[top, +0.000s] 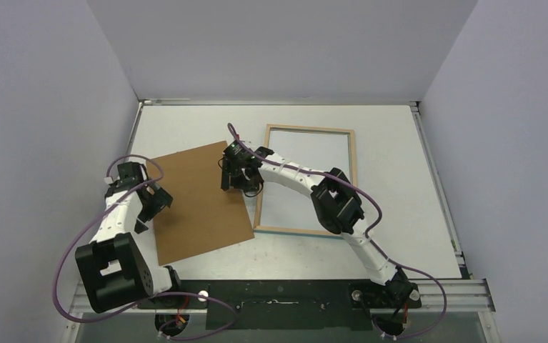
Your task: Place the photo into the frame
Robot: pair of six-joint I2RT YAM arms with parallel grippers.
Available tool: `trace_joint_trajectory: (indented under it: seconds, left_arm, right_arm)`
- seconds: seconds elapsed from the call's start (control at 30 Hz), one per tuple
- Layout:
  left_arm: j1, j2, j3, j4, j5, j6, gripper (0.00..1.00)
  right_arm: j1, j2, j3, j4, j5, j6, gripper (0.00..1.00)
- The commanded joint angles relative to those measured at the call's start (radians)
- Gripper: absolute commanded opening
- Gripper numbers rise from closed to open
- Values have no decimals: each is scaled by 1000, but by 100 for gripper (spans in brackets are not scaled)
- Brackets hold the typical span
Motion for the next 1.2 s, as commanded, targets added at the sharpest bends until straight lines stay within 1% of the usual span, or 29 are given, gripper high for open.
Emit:
trace_joint_trajectory:
  seconds: [0.0, 0.2, 0.27, 0.47, 0.57, 0.6, 0.7, 0.73, 0.93, 1.03, 1.17]
  left_arm:
    - [8, -38, -41, 90, -80, -82, 97]
    - [9, -19, -76, 120, -53, -109, 97]
    - [9, -3, -71, 135, -29, -87, 97]
    - [9, 109, -14, 87, 4, -65, 97]
    - [13, 112, -16, 100, 18, -62, 97]
    - [18, 113, -16, 112, 40, -55, 97]
    - [56, 134, 3, 137, 196, -6, 96]
    - [67, 143, 8, 143, 229, 2, 96]
    - [155, 186, -17, 233, 360, 7, 93]
    - [170, 225, 11, 228, 366, 39, 91]
    - [172, 244, 47, 198, 308, 83, 90]
  right_arm:
    - [-1, 29, 45, -16, -18, 9, 68]
    - [-6, 35, 12, -21, -75, 14, 68]
    - [-8, 26, -12, -18, -100, 16, 68]
    - [-10, -3, -120, 82, -208, 33, 71]
    - [-9, -15, -138, 113, -246, 35, 71]
    - [-10, -21, -147, 125, -254, 35, 71]
    - [-12, -35, -168, 166, -278, 43, 71]
    - [-12, -38, -174, 180, -285, 47, 71]
    - [-19, -48, -206, 261, -335, 60, 72]
    - [-33, -51, -238, 286, -356, 69, 72]
    - [-53, -53, -271, 321, -374, 82, 72]
